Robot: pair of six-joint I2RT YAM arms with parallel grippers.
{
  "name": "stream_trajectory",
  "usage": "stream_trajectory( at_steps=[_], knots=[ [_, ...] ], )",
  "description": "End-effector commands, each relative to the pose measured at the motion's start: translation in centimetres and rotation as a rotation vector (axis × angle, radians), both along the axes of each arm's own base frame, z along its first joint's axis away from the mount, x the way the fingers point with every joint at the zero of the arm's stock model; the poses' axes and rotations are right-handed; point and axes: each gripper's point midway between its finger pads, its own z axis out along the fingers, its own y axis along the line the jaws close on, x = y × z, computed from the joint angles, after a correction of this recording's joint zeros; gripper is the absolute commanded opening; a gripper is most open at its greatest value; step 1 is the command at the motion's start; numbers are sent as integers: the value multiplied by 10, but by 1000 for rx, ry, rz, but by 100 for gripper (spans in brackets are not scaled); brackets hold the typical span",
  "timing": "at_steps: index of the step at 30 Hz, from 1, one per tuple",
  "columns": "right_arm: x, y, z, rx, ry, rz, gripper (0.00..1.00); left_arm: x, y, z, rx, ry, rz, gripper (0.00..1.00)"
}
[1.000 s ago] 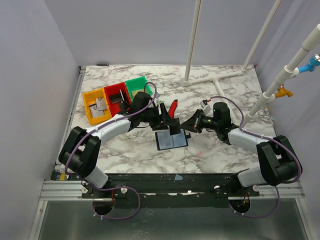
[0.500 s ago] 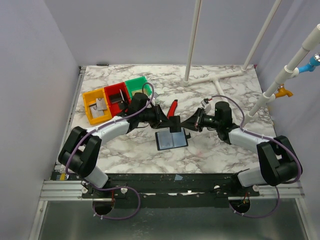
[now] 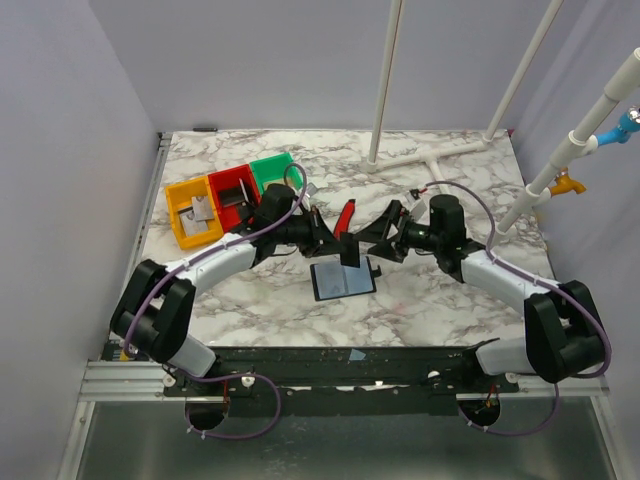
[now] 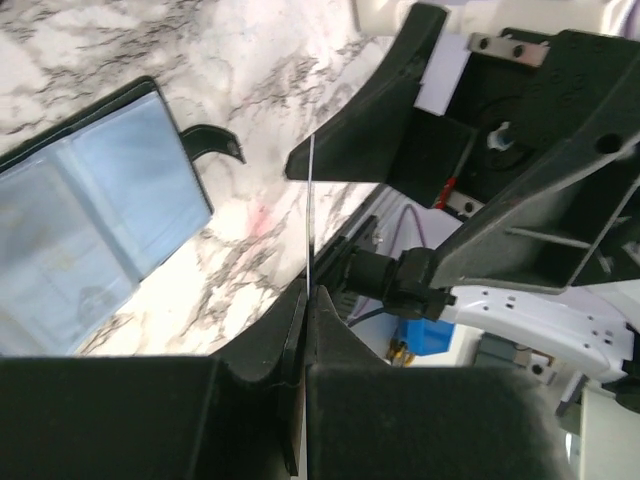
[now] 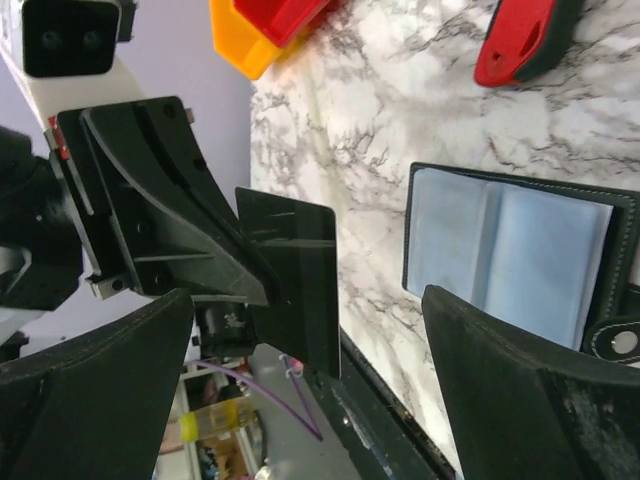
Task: Take the credit cards out of the card holder
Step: Place the credit card in the storage box.
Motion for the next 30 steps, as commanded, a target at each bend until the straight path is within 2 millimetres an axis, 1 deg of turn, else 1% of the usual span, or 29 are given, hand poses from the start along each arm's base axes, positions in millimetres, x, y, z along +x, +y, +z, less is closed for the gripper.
stream_trajectory(
  at_steps=[1,3,4,7,9,11,13,15,20,24,26,30],
  knots=[
    [10,-12,-4,-119,-24,-64,100,9,16,19,100,-88,65,0],
    [12,-17,-6,-152,-27,-86,100,18,31,21,155,-107,117,0],
    [13,-18,-6,-167,-34,-92,100,26,42,24,189,-121,162,0],
    [13,-24,-10,-216,-24,-101,100,40,76,24,308,-145,256,0],
    [13,-26,-11,-230,-31,-108,100,51,98,29,353,-160,309,0],
    [13,-27,-11,-233,-33,-107,100,64,123,33,430,-177,375,0],
    [12,-26,-12,-237,-31,-100,100,79,152,36,516,-192,456,0],
    [11,-27,-12,-242,-34,-97,100,89,176,38,559,-192,511,0],
    [11,-29,-13,-263,-39,-91,100,110,231,34,658,-159,641,0],
    [10,-30,-15,-269,-39,-94,100,130,261,29,701,-126,694,0],
    [10,-30,-15,-268,-38,-92,100,141,270,26,716,-113,696,0],
    [9,-31,-14,-269,-39,-95,100,165,276,26,734,-106,678,0]
  ],
)
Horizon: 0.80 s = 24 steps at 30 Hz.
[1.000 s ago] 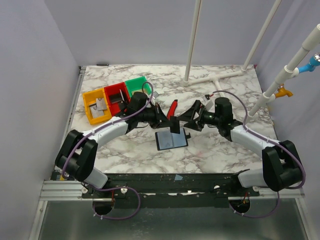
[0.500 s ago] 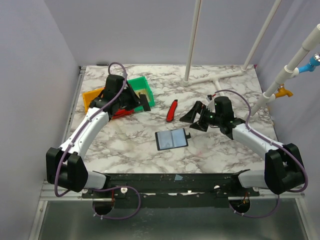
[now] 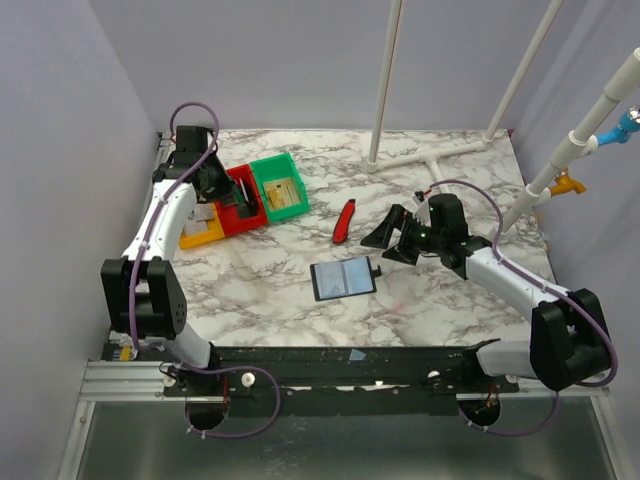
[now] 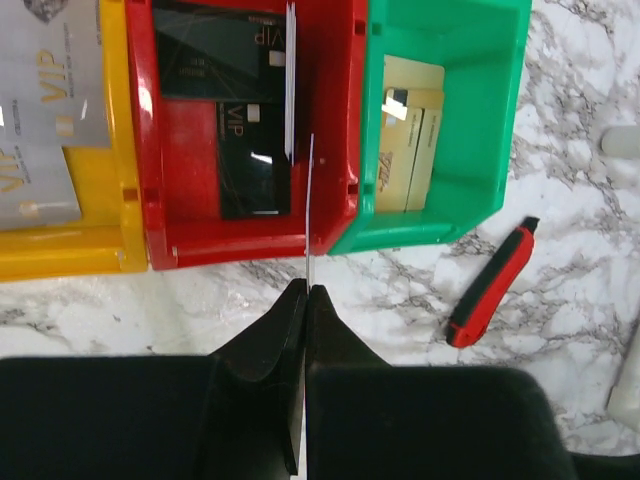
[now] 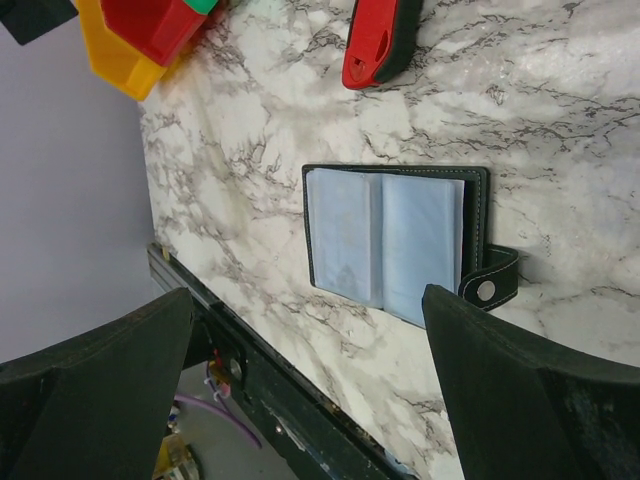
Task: Take the credit cards out of the card holder
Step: Place the credit card in the storage box.
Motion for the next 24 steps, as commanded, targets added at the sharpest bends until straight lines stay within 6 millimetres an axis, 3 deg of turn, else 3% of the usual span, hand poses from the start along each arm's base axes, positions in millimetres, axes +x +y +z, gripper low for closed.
stream_trajectory(
  at_steps=[1,6,7,11,24],
  knots=[
    [4,-2,13,-16,-44,-7,100,26,13,3,56,15,-15,0],
    [2,-3,15,-15,-46,-9,100,49,13,-7,54,57,-30,0],
    [2,-3,16,-17,-47,-11,100,53,24,-11,51,68,-9,0],
    [1,-4,16,-18,-49,-12,100,65,26,-20,47,89,-22,0],
    [0,-5,16,-20,-46,-16,100,87,16,-53,2,138,-90,0]
  ],
)
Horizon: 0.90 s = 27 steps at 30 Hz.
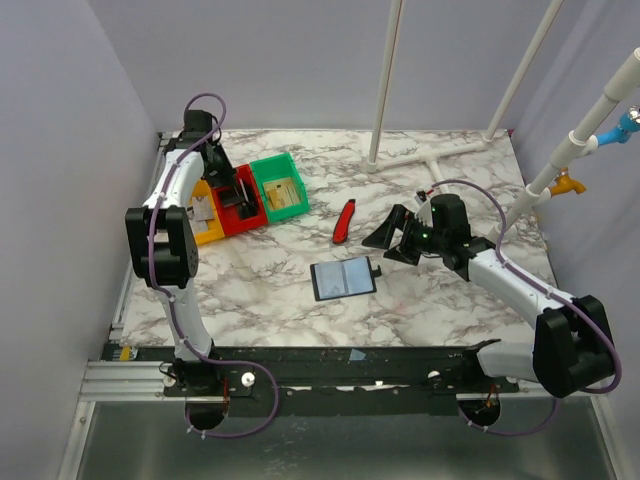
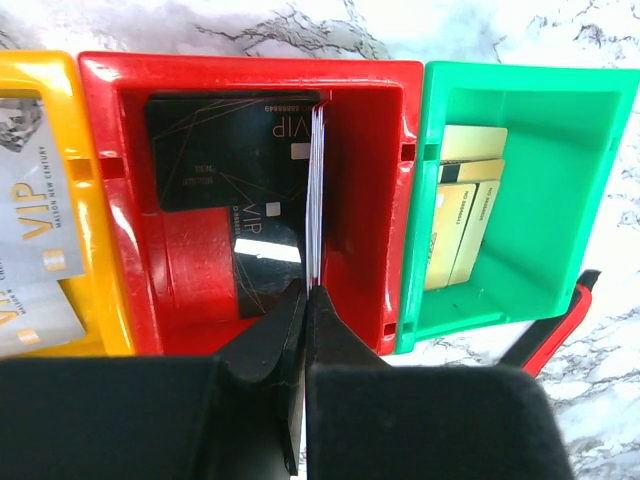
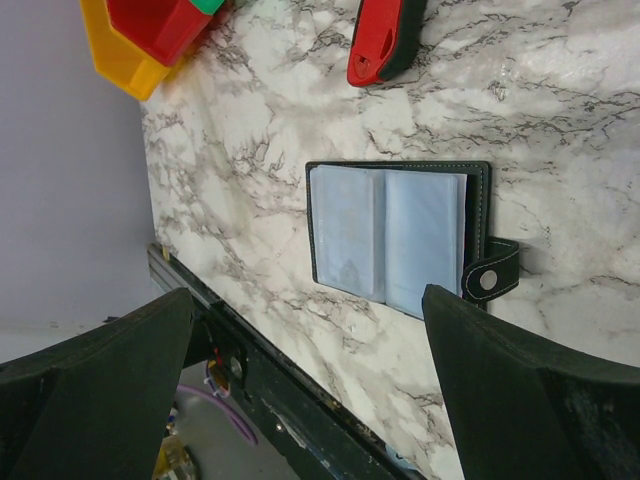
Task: Take the credit cards out of the card holder
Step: Place the credit card in the storage box.
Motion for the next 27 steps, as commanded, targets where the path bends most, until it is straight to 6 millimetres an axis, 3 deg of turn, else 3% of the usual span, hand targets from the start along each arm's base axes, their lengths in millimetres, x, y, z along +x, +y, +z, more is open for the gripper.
stream_trajectory(
  at_steps=[1,23,24,27],
  knots=[
    [4,-2,8,-15,-29,-10,100,8,-8,3,-38,-13,-42,0],
    [4,-1,4,-17,-18,-2,100,17,-19,-10,-74,8,-71,0],
    [4,0,4,-15,-18,-2,100,18,-19,-10,-73,10,-72,1],
    [4,0,5,-15,-19,1,100,18,-19,-9,-73,10,-75,23]
  ],
)
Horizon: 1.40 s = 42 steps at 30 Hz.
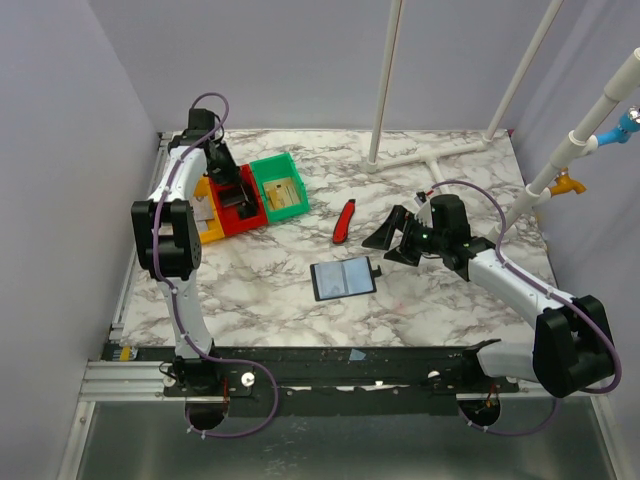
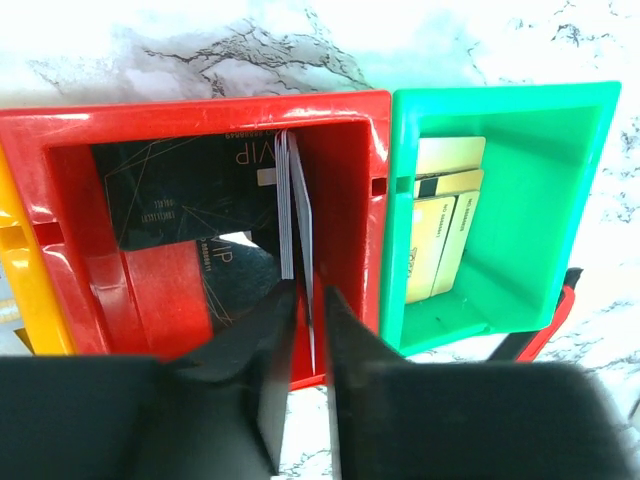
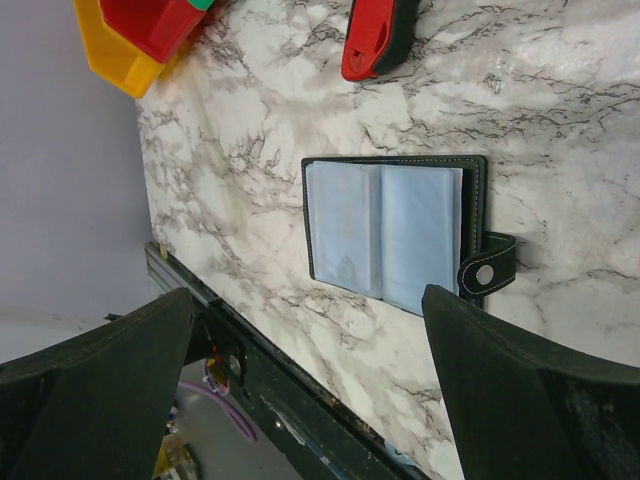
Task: Take the credit cards out of the card holder
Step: Place the credit card in the storage box, then remove the credit card from the card holder.
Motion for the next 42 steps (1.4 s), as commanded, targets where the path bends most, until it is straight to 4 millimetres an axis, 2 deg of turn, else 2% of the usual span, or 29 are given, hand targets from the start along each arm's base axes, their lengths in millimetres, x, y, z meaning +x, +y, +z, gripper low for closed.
stream_trajectory(
  at_steps=[1,6,14,17,20,21,24,28,31,34,36,39,41,42],
  knots=[
    [6,1,7,-9,-31,2,100,3,-5,8,-8,-16,-30,31],
    [5,1,6,-8,-28,8,100,2,-4,22,1,-48,-33,54],
    [4,0,-1,-23,-21,16,100,-7,-4,62,11,-123,-38,54],
    [5,-1,-3,-34,-22,12,100,-18,-9,77,12,-155,-47,54],
    [5,-1,-5,-41,-21,10,100,-37,-12,84,6,-172,-47,54],
    [5,-2,-6,-42,-22,10,100,-44,-27,86,-1,-183,-77,54],
    [5,-2,-7,-44,-22,10,100,-71,-46,84,-21,-194,-109,54],
    [4,-2,-12,-50,-14,11,100,-109,-75,74,-58,-198,-160,54],
    [2,-2,-19,-55,-2,15,100,-140,-105,61,-88,-185,-226,53],
    [2,-2,-22,-55,1,12,100,-167,-137,45,-147,-153,-296,46],
    [2,-3,-24,-56,6,9,100,-183,-157,36,-178,-136,-338,34],
    [1,-3,-26,-56,12,6,100,-200,-178,21,-200,-102,-377,9],
    [1,-3,-26,-58,11,4,100,-210,-191,12,-218,-83,-406,0],
    [1,-3,-27,-60,14,5,100,-214,-197,8,-224,-72,-418,0]
  ],
)
